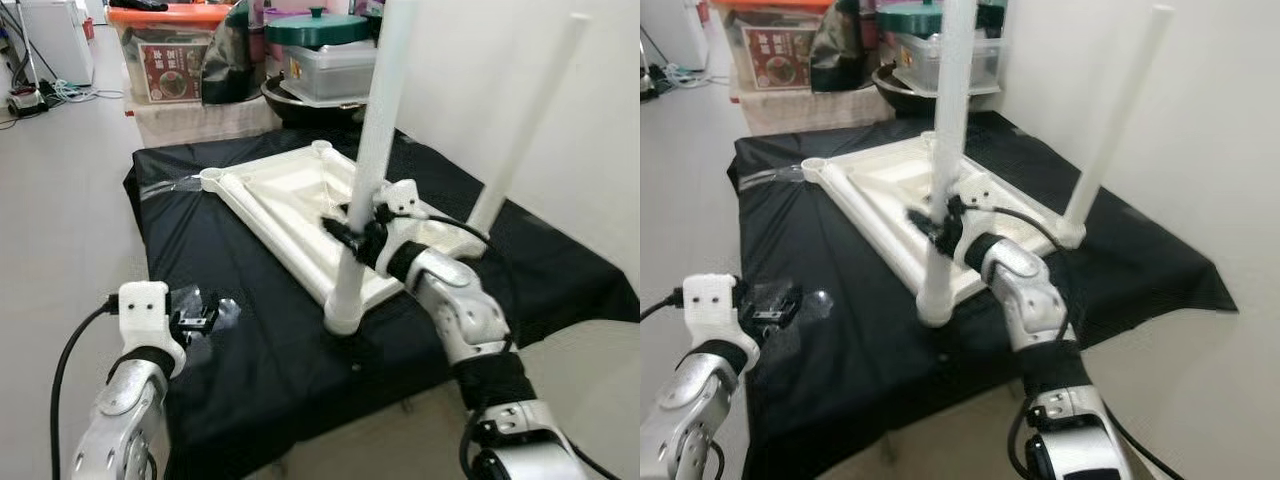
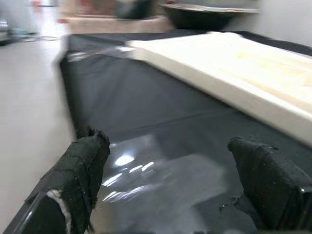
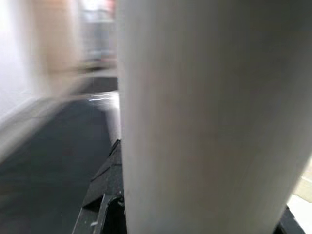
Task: Building children table
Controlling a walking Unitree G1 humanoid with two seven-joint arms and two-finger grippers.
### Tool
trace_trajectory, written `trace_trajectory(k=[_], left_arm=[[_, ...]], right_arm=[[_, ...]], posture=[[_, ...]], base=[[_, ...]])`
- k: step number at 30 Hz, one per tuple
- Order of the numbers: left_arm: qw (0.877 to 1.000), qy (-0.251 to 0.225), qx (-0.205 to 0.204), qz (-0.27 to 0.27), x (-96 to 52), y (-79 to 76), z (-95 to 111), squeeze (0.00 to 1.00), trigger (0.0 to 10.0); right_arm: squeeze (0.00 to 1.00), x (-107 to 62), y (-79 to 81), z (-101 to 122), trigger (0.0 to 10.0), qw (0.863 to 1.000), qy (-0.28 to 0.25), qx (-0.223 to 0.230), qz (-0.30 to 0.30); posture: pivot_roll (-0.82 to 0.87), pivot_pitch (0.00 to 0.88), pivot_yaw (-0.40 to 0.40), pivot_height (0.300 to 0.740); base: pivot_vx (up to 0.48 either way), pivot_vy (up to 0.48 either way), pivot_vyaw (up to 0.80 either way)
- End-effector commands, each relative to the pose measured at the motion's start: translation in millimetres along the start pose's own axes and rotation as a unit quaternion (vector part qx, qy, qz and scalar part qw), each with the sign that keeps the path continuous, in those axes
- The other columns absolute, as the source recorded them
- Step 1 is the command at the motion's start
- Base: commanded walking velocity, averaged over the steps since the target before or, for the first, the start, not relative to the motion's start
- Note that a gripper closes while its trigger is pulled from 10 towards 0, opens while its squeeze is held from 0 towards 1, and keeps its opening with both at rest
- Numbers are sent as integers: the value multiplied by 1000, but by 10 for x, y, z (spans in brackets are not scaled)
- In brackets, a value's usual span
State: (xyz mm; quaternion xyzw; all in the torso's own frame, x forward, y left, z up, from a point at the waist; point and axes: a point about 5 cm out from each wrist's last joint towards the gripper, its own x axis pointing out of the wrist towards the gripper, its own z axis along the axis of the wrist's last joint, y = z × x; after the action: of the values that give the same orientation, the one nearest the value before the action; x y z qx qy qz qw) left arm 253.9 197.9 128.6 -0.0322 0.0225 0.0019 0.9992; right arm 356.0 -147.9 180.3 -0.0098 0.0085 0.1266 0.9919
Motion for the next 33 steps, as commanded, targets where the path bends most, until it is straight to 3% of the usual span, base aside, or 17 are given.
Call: trace_trajectory(k=[1,2,8,9,10,11,12,13,19,20,25,26,27,30,31,33], left_arm=[[1000,-5,1,0,2,10,10,0,10000],[1000,-5,1,0,3,14,11,0,10000],[1000,-4,1,-2,9,19,10,0,10000],[1000,-3,1,-4,21,20,3,0,10000],[1000,-3,1,-4,21,20,3,0,10000],[1000,-2,1,-5,25,20,-1,0,10000],[1000,-2,1,-6,28,19,-3,0,10000],[1000,-2,2,-6,31,18,-5,0,10000],[1000,0,3,-6,29,19,-11,0,10000],[1000,0,3,-6,26,19,-14,0,10000],[1000,0,3,-7,22,18,-17,0,10000],[1000,-1,2,-8,22,16,-18,0,10000],[1000,-1,2,-8,22,16,-18,0,10000],[1000,-2,-1,-11,27,2,-23,0,10000],[1000,-2,-1,-11,27,2,-23,0,10000],[1000,-3,-3,-13,29,-8,-26,0,10000]], right_arm=[[0,-222,-264,-355,0,987,88,-55,-122],[0,-303,-251,-376,0,984,88,-58,-142],[0,-398,-196,-388,0,982,89,-60,-156],[0,-388,-93,-448,6784,984,107,-42,-137],[0,-388,-93,-448,6784,984,107,-42,-137],[0,-355,-57,-445,10000,987,100,-20,-120],[0,-329,-28,-437,10000,989,93,-5,-118],[1000,-289,-2,-394,10000,991,81,2,-103],[1000,-158,23,-188,10000,998,42,5,-51],[0,-105,-1,-87,10000,999,24,14,-25],[0,-57,-1,173,10000,997,-14,49,60],[0,-83,58,317,10000,988,-35,60,135],[0,-83,58,317,10000,988,-35,60,135],[0,-235,277,530,10000,939,-72,25,335],[0,-235,277,530,10000,939,-72,25,335],[0,-267,361,486,10000,915,-59,-13,399]], posture=[[43,0,-64,740],[40,0,-60,740],[31,0,-52,740],[29,0,-50,740],[29,0,-50,740],[32,0,-48,740],[32,0,-48,740],[36,0,-49,740],[38,0,-50,740],[37,0,-51,740],[37,0,-53,740],[37,0,-53,740],[37,0,-53,740],[43,0,-58,740],[43,0,-58,740],[48,0,-65,740]], base=[[0,0,0],[0,0,0],[0,0,0],[0,0,0],[0,0,0],[0,0,0],[0,0,0],[0,0,0],[0,0,0],[0,0,0],[0,0,0],[0,0,0],[0,0,0],[0,0,0],[0,0,0],[0,0,0]])
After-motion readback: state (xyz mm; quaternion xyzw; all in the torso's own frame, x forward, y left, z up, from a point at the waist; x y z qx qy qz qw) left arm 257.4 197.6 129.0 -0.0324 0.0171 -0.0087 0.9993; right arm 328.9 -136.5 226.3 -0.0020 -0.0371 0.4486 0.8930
